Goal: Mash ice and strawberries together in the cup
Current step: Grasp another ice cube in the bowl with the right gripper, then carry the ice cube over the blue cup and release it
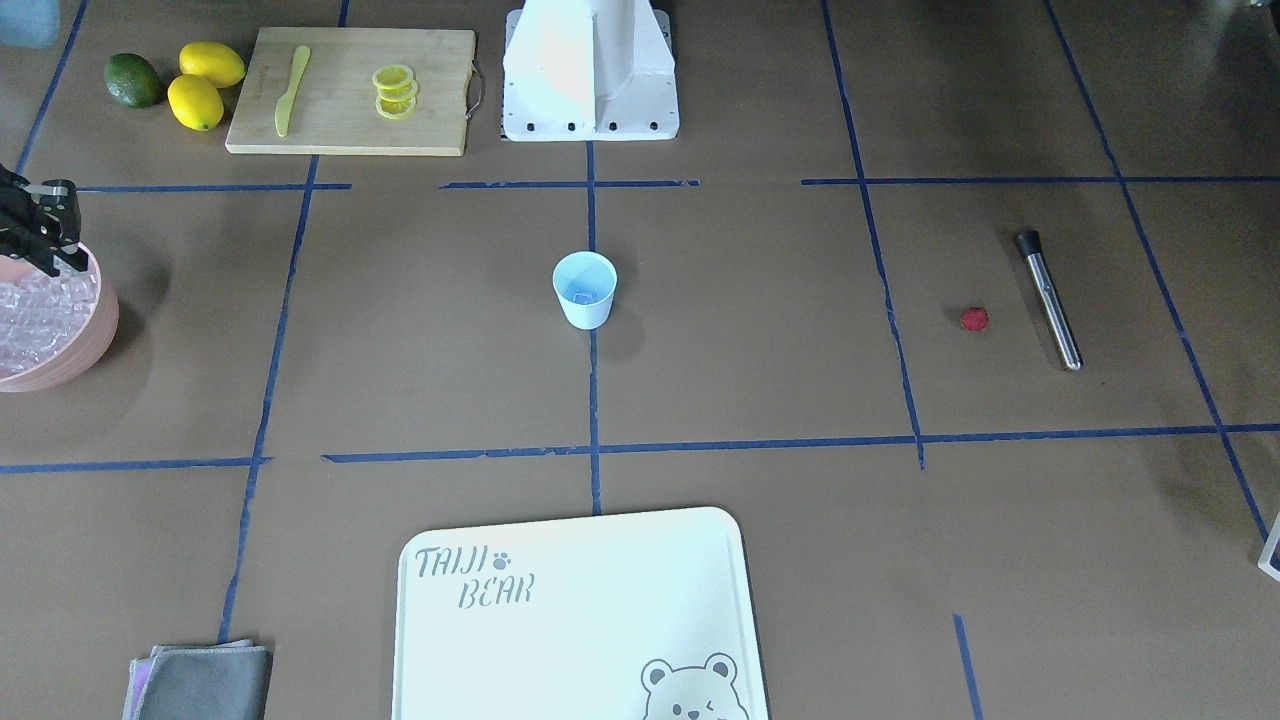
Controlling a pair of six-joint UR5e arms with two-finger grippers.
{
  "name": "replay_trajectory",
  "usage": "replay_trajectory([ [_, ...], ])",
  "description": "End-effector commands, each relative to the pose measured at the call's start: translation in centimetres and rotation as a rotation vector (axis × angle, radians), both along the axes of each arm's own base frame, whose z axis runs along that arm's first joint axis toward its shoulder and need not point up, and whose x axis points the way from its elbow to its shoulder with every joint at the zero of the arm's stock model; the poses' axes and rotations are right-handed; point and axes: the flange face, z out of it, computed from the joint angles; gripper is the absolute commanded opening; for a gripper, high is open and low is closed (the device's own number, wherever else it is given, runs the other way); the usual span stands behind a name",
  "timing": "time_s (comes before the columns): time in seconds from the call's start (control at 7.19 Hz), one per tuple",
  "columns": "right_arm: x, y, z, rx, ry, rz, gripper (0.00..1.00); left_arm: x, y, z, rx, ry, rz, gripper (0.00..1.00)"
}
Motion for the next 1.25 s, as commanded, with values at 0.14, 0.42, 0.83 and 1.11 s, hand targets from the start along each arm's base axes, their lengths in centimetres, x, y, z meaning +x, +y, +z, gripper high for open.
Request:
replay_trajectory([
  [0.14,-16.2,2.4,-13.4,-0.009,0.003,0.108,0.00,0.0,0.0,0.0,-0.002,0.001,0.000,1.00],
  [0.42,-26.4,3.5,-20.3,-0.067,-0.009,0.188,0.00,0.0,0.0,0.0,-0.001,0.001,0.000,1.00],
  [0.83,-37.8,6.7,-24.2,-0.105,0.024,0.259,0.00,0.0,0.0,0.0,-0.001,0.001,0.000,1.00],
  [1.11,-40.5,8.5,-22.0,-0.090,0.055,0.245,0.00,0.0,0.1,0.1,-0.002,0.001,0.000,1.00],
])
